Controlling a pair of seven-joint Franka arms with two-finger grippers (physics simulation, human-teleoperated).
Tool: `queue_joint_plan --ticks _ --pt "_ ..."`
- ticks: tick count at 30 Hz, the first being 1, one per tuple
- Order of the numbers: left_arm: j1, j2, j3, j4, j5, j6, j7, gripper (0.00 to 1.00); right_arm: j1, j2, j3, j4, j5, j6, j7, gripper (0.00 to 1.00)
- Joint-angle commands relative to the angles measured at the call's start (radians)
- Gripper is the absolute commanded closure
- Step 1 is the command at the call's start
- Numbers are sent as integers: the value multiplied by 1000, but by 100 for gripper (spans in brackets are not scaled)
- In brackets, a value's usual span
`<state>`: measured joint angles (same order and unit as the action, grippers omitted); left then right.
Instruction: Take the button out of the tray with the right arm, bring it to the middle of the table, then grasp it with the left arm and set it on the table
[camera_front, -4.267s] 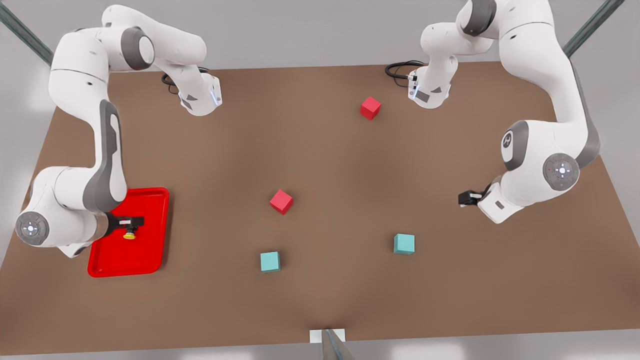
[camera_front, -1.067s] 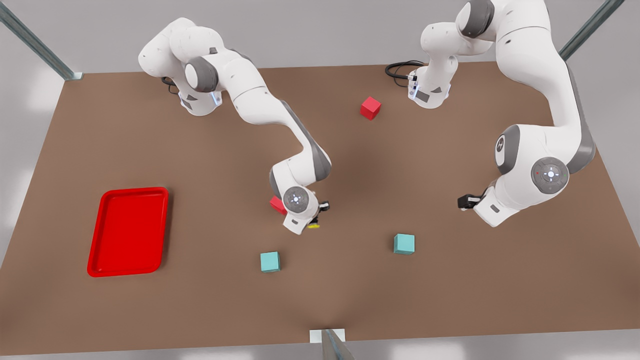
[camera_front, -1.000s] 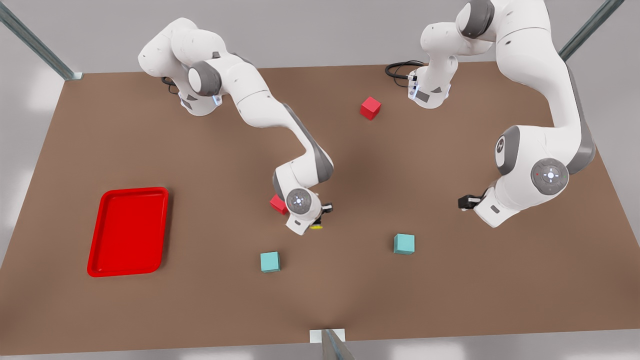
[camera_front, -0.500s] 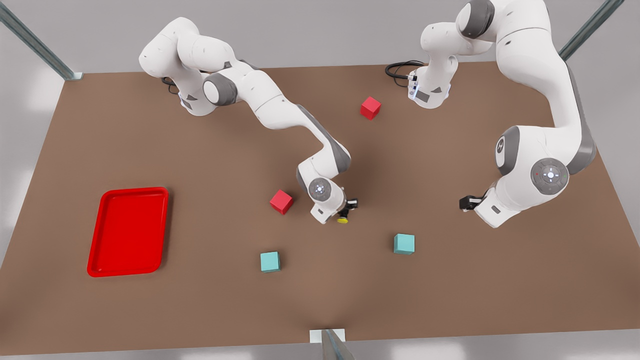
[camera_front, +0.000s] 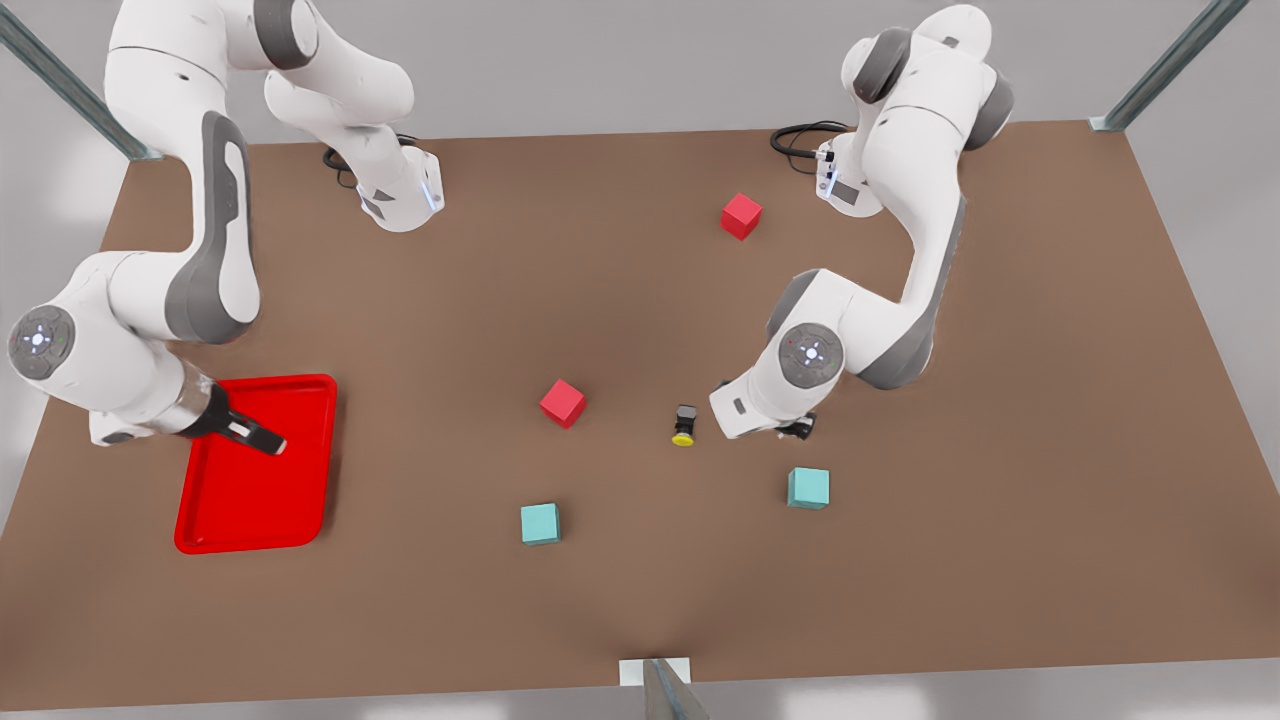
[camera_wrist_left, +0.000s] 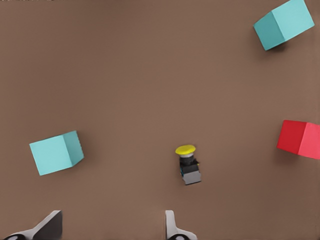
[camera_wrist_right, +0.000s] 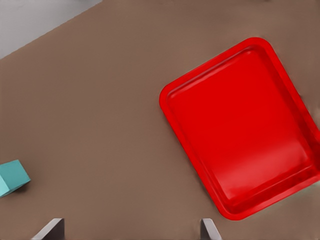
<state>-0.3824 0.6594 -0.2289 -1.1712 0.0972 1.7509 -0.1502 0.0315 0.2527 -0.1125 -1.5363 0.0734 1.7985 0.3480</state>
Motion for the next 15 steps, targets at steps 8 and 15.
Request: queue_joint_plan --ticks 8,15 --pt "-119 157 0 -22 81 191 -684 0 -147 -41 171 58 -90 -266 -388 0" --pt "-113 210 -10 -21 104 256 -456 0 -116 194 163 282 -185 -171 -388 0"
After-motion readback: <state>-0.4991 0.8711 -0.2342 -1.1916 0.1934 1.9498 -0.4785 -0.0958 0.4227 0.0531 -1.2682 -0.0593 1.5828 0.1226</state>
